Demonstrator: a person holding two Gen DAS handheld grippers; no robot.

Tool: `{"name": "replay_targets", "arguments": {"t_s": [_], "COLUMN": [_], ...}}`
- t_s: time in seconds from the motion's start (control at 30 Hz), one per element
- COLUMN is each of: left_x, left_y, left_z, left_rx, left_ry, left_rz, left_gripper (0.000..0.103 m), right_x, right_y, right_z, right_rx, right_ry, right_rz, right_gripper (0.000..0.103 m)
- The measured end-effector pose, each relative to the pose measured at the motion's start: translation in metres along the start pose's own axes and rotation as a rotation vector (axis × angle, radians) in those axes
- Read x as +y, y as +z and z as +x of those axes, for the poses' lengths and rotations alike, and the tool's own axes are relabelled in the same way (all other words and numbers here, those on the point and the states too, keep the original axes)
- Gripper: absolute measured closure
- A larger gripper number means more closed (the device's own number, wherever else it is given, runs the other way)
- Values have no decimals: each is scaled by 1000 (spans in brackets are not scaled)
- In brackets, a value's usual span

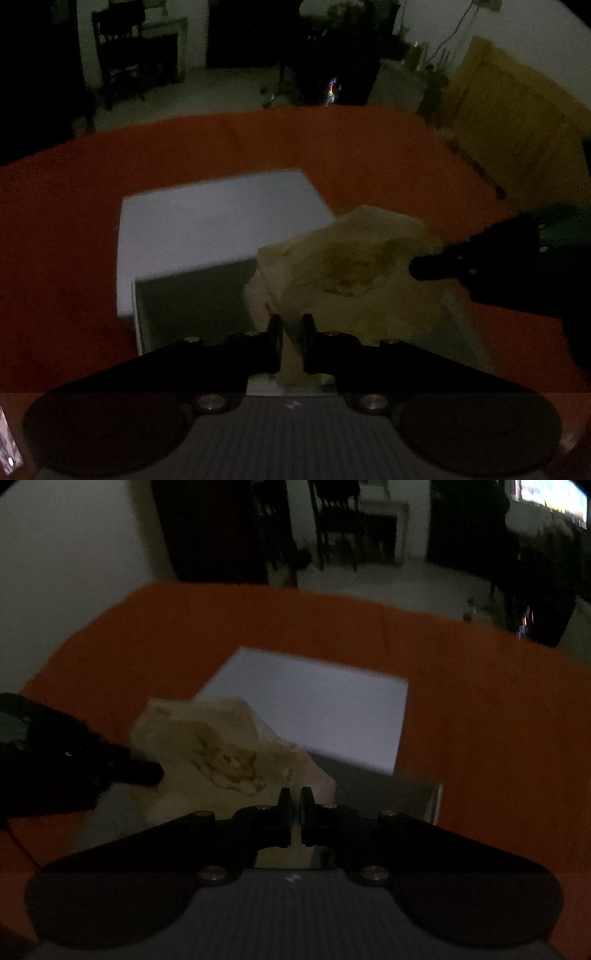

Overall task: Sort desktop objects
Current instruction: 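Lift and carry the paper wad with the right tool over the box, then lower the paper wad into the box and open the right tool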

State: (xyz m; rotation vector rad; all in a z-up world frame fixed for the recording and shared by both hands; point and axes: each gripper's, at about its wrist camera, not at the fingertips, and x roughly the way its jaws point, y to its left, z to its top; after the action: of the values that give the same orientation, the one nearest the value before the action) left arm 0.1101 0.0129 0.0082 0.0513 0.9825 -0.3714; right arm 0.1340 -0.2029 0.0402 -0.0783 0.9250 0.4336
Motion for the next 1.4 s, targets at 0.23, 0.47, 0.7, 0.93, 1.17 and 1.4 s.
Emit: {"name": "replay_targets", "arguments": {"t_s": [0.23,0.47,0.7,0.93,1.17,1.4], "left_x": [-1,-1,-1,-5,-7,-8], "left_y": [-27,-47,-60,-74,-88,-89], "left_z": [19,36,52,67,80,82], "left_rx": [58,130,186,223,275,277], "left_ry": [3,11,13,8,20,28], "left_rz": [16,16,29,68,50,47], "left_gripper": [95,95,95,95,94,93], "right_x": [5,14,22,24,28,21], "right_y": [-35,-61,-84,-100,-115,-114], "right_z": [30,50,68,79,87,89], "right_rx": [93,119,178,235,298,296], "right_ry": [14,4,-6,-11,-14,-16], "right_rz": [2,-44,-84,-100,-64,-28], "right_gripper": [98,98,98,97,97,87]}}
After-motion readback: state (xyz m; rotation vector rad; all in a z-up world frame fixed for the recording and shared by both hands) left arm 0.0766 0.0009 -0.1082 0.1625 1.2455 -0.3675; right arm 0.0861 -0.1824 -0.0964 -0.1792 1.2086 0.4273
